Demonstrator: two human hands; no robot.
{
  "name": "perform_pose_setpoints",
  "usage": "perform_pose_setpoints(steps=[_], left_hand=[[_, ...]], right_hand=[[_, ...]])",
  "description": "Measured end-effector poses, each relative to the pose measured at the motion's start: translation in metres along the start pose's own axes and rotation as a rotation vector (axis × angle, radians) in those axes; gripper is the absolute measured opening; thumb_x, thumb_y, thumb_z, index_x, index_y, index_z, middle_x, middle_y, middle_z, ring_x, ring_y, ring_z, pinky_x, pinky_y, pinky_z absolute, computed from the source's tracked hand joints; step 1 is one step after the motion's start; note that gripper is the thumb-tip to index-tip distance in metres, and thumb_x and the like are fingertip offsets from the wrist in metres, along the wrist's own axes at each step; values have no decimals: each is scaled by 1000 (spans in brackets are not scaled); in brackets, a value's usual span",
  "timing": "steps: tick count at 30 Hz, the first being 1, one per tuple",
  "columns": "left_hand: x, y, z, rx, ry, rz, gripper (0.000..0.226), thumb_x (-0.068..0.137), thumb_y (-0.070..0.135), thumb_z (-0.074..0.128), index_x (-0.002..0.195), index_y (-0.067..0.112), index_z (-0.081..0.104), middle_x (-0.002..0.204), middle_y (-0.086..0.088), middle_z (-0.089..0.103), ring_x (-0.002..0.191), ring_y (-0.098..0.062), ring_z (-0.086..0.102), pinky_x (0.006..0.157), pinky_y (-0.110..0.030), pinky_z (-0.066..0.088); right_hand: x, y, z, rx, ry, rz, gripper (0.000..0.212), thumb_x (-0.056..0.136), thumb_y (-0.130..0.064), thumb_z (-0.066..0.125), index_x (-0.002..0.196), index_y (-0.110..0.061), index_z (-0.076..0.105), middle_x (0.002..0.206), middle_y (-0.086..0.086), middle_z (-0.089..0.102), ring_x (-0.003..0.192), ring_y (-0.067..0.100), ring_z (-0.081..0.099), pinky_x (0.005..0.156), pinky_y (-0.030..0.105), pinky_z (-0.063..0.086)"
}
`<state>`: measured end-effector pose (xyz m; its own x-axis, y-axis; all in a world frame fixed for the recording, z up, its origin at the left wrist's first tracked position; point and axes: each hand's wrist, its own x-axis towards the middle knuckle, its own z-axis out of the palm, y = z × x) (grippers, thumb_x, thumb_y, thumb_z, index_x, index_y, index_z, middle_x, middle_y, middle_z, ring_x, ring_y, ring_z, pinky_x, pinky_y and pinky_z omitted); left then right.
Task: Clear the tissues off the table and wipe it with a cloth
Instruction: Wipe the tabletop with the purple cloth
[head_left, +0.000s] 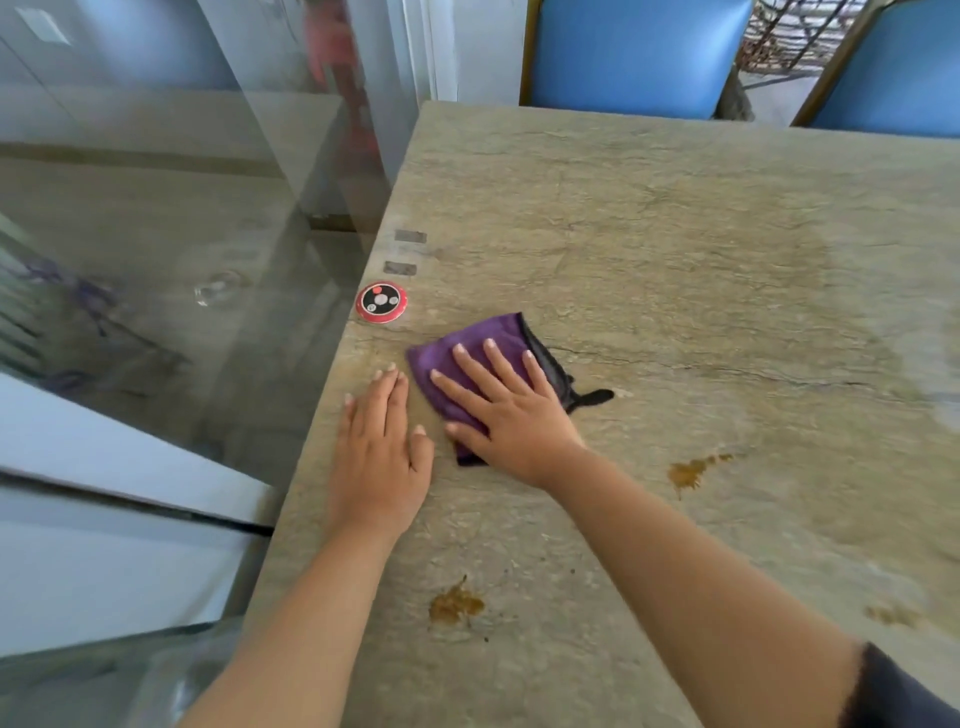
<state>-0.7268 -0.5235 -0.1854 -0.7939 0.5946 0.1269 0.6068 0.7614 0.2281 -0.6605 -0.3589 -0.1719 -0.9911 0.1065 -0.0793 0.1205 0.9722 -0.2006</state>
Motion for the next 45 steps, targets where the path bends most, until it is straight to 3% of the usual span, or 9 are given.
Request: perform_pose_setpoints(steps=[3, 9, 13, 17, 24, 28, 32, 39, 45], left_hand=[[0, 2, -1, 45, -28, 0, 64, 87, 29, 24, 144, 3, 38, 154, -10, 32, 143, -23, 28, 119, -45, 18], [0, 0, 2, 56, -32, 26, 68, 86, 32, 18, 148, 5, 30, 158, -6, 23, 147, -20, 16, 121, -43, 10], [2, -2, 2, -52, -37, 13, 71, 85, 34, 14, 149, 5, 26, 158, -8, 23, 147, -21, 17, 120, -40, 6], [-21, -8, -15, -370, -95, -37, 66, 93, 40, 16, 151, 9, 17, 159, -7, 18, 146, -19, 15, 118, -26, 7], [-123, -19, -27, -166, -112, 17, 61, 98, 41, 13, 153, 15, 11, 161, 2, 7, 148, -7, -1, 121, -34, 4], [-118, -20, -22, -198, -93, -4, 62, 97, 39, 16, 153, 14, 5, 162, 0, 4, 148, -7, -2, 121, -36, 7], [-117, -20, -20, -186, -95, -10, 63, 96, 40, 15, 153, 12, 8, 161, -3, 7, 148, -10, 0, 121, -38, 7], [-117, -20, -19, -110, -103, 23, 65, 97, 43, 12, 153, 14, 0, 162, -1, -2, 148, -10, -7, 121, -36, 1], [-115, -13, -26, -403, 20, -109, 62, 96, 38, 25, 152, 10, 19, 159, -8, 16, 147, -18, 15, 120, -37, 16]], right_hand=[[-21, 43, -8, -42, -43, -5, 60, 88, -65, 7, 147, -51, 3, 160, -16, -1, 148, 14, -8, 118, 43, -7], [35, 20, -8, 60, 27, 558, 57, 97, -56, 14, 151, -43, 0, 161, -7, -11, 147, 24, -16, 116, 52, -12], [6, -40, 7, -8, 17, 246, 57, 97, -55, 18, 150, -43, 4, 162, -8, -6, 148, 22, -12, 117, 51, -9], [-46, -3, 6, -93, -37, -132, 59, 89, -54, 17, 148, -48, 11, 161, -13, 6, 149, 17, 1, 120, 45, -1], [3, -41, 3, 72, -62, 464, 58, 98, -47, 20, 151, -40, -3, 161, -4, -16, 146, 26, -20, 115, 54, -15], [-28, -77, 14, -40, -94, 96, 59, 98, -50, 20, 150, -42, -5, 161, -6, -14, 147, 23, -18, 117, 51, -10], [-74, -23, 8, -72, -132, -282, 57, 92, -53, 14, 148, -47, 5, 160, -15, -1, 148, 13, -8, 119, 41, -7], [-33, -28, 0, 75, -66, 287, 60, 96, -42, 32, 149, -47, 6, 161, -11, -8, 148, 18, -14, 118, 47, -10], [-83, -69, 1, 197, -191, -143, 60, 93, -33, 48, 148, -42, 25, 161, -12, 6, 148, 15, -8, 117, 47, -12]])
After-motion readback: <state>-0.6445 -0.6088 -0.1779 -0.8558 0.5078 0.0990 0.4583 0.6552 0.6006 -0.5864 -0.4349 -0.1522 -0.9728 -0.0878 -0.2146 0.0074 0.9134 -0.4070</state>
